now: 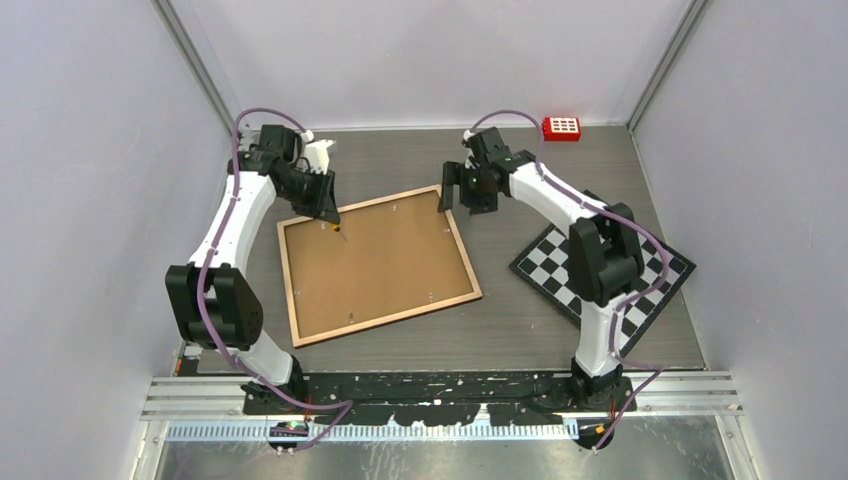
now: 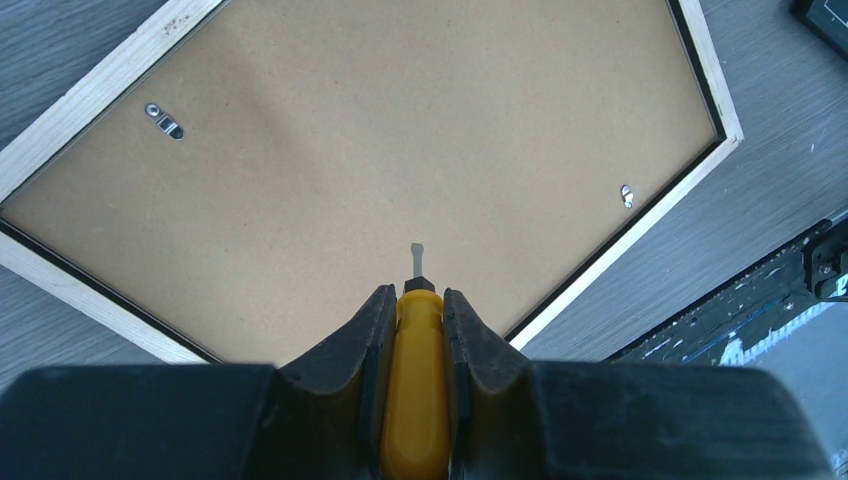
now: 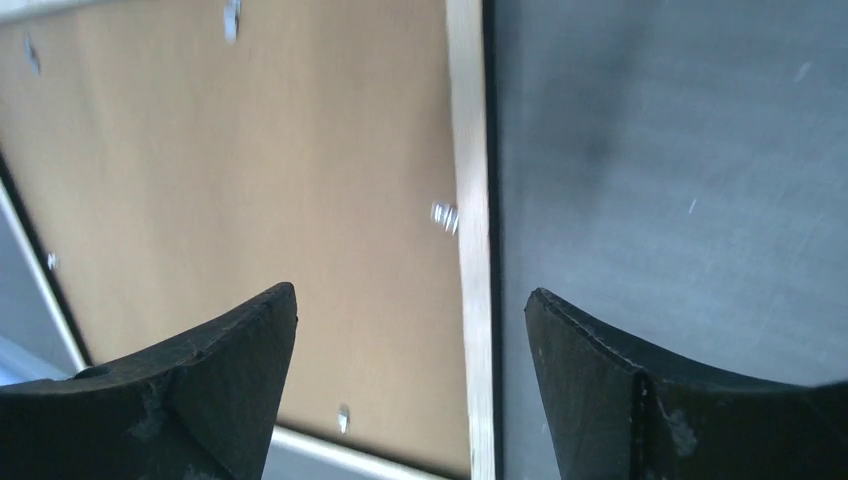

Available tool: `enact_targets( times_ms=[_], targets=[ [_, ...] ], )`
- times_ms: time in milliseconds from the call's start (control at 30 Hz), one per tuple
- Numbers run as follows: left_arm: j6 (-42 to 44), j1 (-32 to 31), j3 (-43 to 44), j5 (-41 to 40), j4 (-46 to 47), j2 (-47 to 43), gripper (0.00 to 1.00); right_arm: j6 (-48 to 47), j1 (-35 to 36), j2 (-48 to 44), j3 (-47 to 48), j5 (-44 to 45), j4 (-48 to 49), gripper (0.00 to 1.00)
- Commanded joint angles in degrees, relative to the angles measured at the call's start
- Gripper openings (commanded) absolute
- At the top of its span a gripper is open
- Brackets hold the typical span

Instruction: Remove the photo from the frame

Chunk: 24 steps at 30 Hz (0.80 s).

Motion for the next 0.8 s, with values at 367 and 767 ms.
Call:
enact_targets(
  times_ms=[367, 767],
  targets=[
    [0.33, 0.87, 0.06, -0.04, -0.17, -4.39, 0.0, -0.53, 0.66, 19.6, 19.02, 11.22, 3.83, 0.76],
    [-0.98, 1.26, -1.45, 1.12, 2.25, -3.53, 0.0, -2.73, 2.95, 21.59, 15.12, 16.88, 1.38, 0.56]
  ],
)
